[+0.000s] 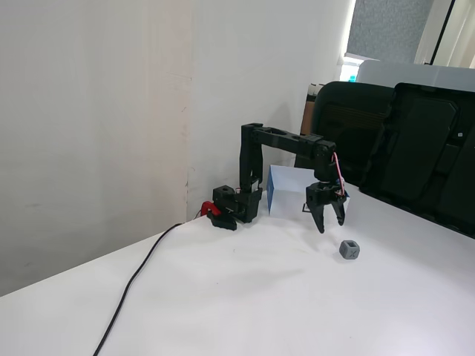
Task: Grasp the gray block and put it in the box.
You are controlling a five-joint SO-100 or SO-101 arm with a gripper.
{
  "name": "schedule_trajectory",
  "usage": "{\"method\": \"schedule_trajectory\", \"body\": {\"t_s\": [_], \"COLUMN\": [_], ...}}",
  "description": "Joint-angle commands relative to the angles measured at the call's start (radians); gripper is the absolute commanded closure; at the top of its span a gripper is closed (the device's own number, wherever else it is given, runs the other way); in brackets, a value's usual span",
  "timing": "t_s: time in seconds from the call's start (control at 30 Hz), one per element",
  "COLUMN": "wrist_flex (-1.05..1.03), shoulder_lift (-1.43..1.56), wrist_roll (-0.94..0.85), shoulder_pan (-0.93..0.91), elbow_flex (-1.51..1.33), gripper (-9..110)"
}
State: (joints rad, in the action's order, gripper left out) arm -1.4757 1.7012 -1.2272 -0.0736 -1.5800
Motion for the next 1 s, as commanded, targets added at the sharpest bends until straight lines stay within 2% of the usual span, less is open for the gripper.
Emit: {"method": "schedule_trajectory", "body": {"t_s": [0.0, 0.43, 0.97], "wrist_flex": [-0.009, -0.026, 0.052], "shoulder_lift": [0.015, -0.011, -0.077], "wrist_roll": [0.018, 0.040, 0.041], "shoulder_pan": [-0.003, 0.012, 0.054], "elbow_flex": [0.087, 0.117, 0.107], "gripper": [74, 74, 74]}}
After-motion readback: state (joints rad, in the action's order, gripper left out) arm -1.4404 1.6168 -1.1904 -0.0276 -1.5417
